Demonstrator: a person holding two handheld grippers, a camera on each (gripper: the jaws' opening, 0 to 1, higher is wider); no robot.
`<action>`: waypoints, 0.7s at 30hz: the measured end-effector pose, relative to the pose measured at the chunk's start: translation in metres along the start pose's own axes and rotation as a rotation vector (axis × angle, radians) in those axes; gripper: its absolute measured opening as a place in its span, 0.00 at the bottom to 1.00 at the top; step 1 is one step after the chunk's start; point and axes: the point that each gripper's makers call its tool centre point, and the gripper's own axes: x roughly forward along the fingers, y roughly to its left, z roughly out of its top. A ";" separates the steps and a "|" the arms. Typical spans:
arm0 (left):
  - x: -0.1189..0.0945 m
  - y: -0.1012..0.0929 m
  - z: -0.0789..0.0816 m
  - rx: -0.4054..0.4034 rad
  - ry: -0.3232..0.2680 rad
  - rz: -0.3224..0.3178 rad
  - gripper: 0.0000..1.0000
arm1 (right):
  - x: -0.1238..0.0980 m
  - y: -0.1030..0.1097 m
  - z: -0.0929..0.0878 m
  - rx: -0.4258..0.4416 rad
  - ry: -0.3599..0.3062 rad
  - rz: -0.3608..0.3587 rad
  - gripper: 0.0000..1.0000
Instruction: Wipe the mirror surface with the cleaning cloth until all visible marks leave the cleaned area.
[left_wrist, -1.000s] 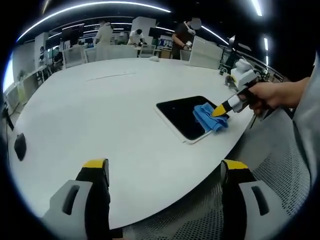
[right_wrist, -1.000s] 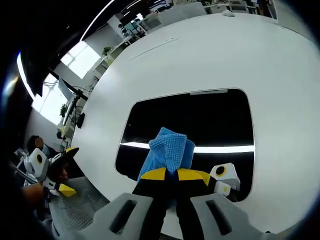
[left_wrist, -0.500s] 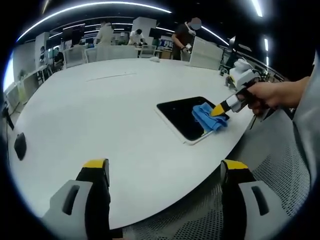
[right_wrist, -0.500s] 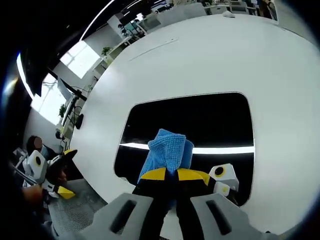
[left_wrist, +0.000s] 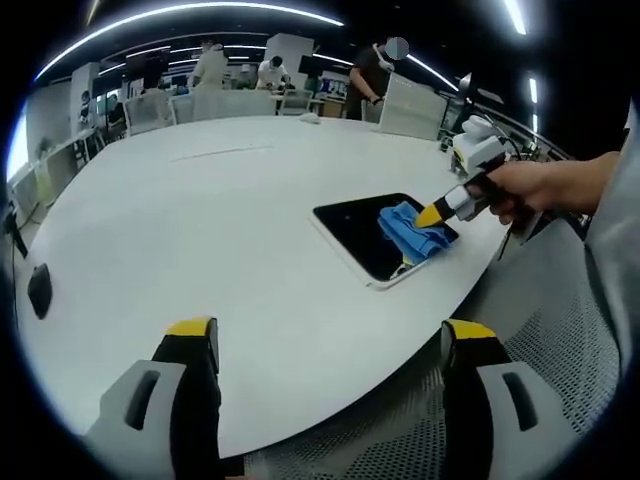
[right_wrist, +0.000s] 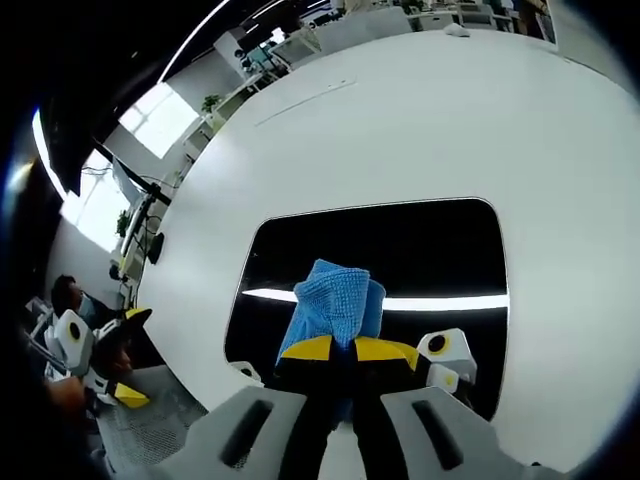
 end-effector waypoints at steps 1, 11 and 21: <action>0.000 0.000 0.000 0.000 0.000 0.000 0.92 | 0.001 -0.001 0.001 0.003 -0.001 0.000 0.00; 0.000 0.000 0.001 -0.001 -0.004 0.003 0.92 | 0.005 -0.002 0.019 -0.001 -0.009 -0.013 0.00; -0.001 -0.003 0.002 0.000 -0.001 0.003 0.92 | 0.013 -0.007 0.036 0.003 -0.020 -0.026 0.00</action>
